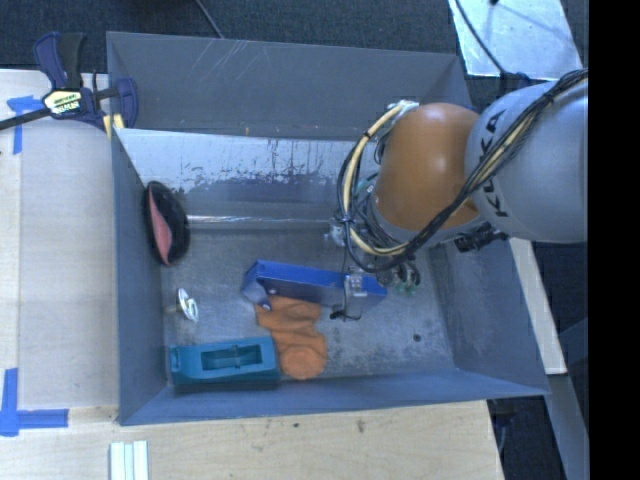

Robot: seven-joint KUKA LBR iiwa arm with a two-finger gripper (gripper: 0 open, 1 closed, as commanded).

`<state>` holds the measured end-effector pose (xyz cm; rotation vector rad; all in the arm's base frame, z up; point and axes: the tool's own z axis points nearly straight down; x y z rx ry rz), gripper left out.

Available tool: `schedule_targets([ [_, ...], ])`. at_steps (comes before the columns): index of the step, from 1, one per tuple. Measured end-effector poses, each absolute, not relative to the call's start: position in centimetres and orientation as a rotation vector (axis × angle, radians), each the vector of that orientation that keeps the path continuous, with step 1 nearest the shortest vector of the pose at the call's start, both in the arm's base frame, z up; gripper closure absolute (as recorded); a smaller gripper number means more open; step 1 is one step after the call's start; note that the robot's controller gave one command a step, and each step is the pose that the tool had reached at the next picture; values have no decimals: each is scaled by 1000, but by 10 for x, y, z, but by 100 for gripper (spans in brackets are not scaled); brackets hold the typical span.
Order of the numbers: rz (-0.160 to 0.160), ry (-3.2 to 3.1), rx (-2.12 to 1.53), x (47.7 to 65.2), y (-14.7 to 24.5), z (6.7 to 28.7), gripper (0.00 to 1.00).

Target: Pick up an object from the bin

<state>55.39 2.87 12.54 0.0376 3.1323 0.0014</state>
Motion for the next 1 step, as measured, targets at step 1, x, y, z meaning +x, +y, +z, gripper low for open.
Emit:
schedule_targets([
  [1, 3, 3140, -153, 577, 31, 77, 0],
])
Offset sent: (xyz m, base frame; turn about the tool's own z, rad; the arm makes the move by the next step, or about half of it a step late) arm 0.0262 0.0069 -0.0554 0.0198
